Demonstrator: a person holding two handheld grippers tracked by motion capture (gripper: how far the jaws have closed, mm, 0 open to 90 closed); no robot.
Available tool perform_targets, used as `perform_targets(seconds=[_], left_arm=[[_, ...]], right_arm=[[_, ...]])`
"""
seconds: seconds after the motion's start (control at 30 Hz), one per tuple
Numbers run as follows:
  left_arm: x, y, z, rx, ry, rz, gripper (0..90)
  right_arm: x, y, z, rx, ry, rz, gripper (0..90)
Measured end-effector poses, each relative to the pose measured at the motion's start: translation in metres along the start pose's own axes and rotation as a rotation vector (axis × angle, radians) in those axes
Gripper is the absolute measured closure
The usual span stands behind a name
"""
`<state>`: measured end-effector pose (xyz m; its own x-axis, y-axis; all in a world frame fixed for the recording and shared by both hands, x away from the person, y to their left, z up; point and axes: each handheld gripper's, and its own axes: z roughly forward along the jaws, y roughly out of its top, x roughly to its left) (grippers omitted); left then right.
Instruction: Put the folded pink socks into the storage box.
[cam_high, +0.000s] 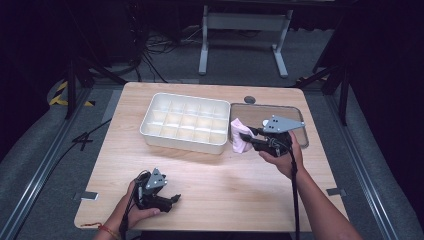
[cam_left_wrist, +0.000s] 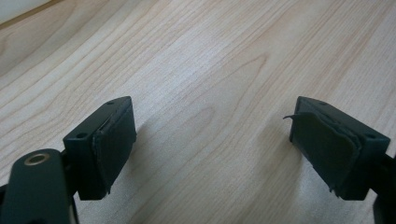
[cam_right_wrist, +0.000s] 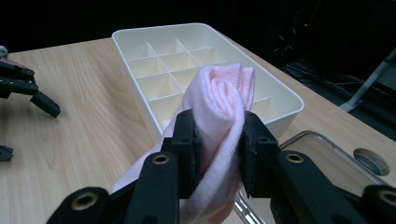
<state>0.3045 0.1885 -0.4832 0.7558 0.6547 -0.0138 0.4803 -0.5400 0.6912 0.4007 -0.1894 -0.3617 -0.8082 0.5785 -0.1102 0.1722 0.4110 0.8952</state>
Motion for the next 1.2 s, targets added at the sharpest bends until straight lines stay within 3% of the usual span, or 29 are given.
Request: perform_targets(seconds=[0.8,1.2], left_arm=[[0.0,0.0,0.0,-0.002,-0.002,-0.001,14.8],[0.0,0.0,0.0,0.001,-0.004,0.003,14.8]], right_arm=[[-0.005,0.023,0.03,-0.002,-0.008,-0.031,70.6],[-0.005,0.027,0.045,0.023,-0.014,-0.039,70.6]])
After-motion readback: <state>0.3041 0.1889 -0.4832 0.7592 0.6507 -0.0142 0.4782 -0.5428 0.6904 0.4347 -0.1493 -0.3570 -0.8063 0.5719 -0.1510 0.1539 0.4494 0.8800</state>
